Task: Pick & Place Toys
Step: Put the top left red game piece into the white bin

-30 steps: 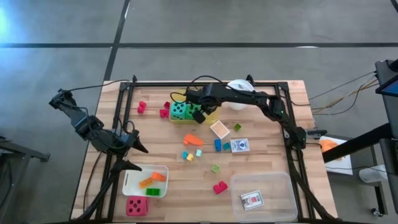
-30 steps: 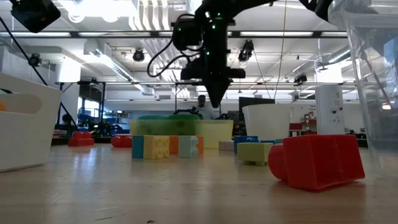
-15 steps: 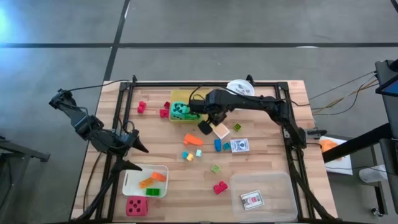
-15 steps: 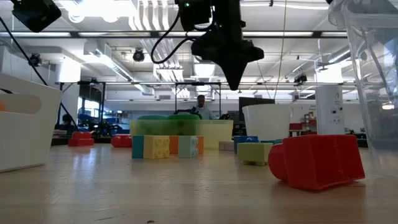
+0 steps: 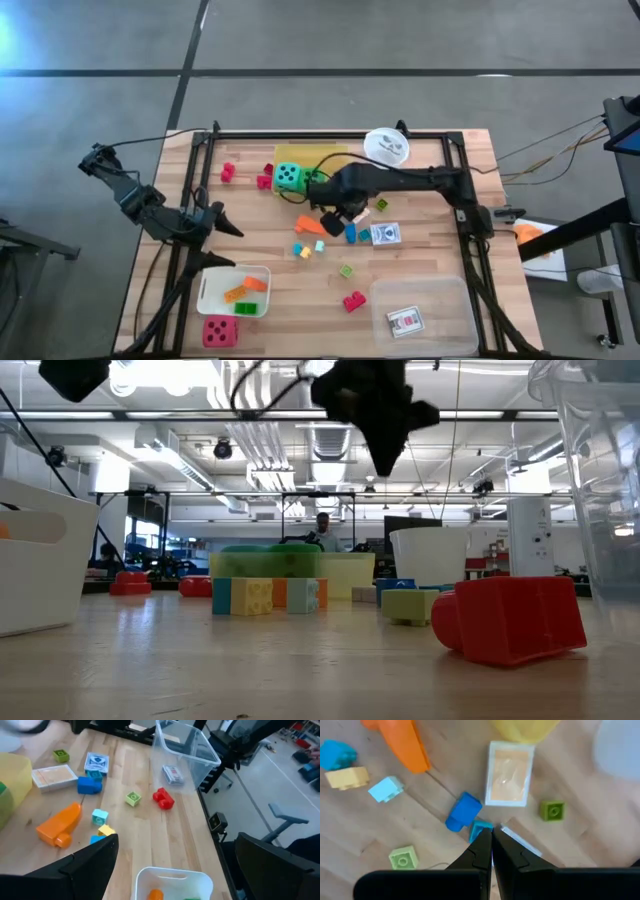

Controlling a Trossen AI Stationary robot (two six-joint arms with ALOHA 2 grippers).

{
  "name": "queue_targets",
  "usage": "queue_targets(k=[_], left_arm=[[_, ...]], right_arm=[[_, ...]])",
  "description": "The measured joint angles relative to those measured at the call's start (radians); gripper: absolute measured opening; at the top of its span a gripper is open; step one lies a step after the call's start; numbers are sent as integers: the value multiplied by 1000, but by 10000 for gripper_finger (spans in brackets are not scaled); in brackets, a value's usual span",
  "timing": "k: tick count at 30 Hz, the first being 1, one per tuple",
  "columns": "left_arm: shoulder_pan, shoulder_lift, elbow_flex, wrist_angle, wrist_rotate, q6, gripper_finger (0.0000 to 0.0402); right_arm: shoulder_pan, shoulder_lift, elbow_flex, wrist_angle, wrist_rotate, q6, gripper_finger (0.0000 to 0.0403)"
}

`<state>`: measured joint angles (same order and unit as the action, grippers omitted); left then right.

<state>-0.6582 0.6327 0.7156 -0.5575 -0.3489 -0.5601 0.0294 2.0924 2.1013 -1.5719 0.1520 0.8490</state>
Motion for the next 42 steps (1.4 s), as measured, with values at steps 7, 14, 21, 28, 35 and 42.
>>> queue_targets(k=[7,14,21,28,35,42], left_arm=[[7,4,0,114,-26,15,386],[53,4,61,170,-16,65,386],[128,29,126,158,148,148,386],[142,129,132,150,51,298,386],[177,235,160,58,-351,88,386],[444,323,330,-284,-258,-111,386]], right_arm=[[155,-122,-22,30,198,11,8],[282,-249,-180,249,275,-9,9],[340,-392,-491,593,278,-78,9],[369,-565,-819,996,338,-147,9],[372,-680,-1066,1270,349,-156,9],[370,-750,-1175,1318,348,-175,9]])
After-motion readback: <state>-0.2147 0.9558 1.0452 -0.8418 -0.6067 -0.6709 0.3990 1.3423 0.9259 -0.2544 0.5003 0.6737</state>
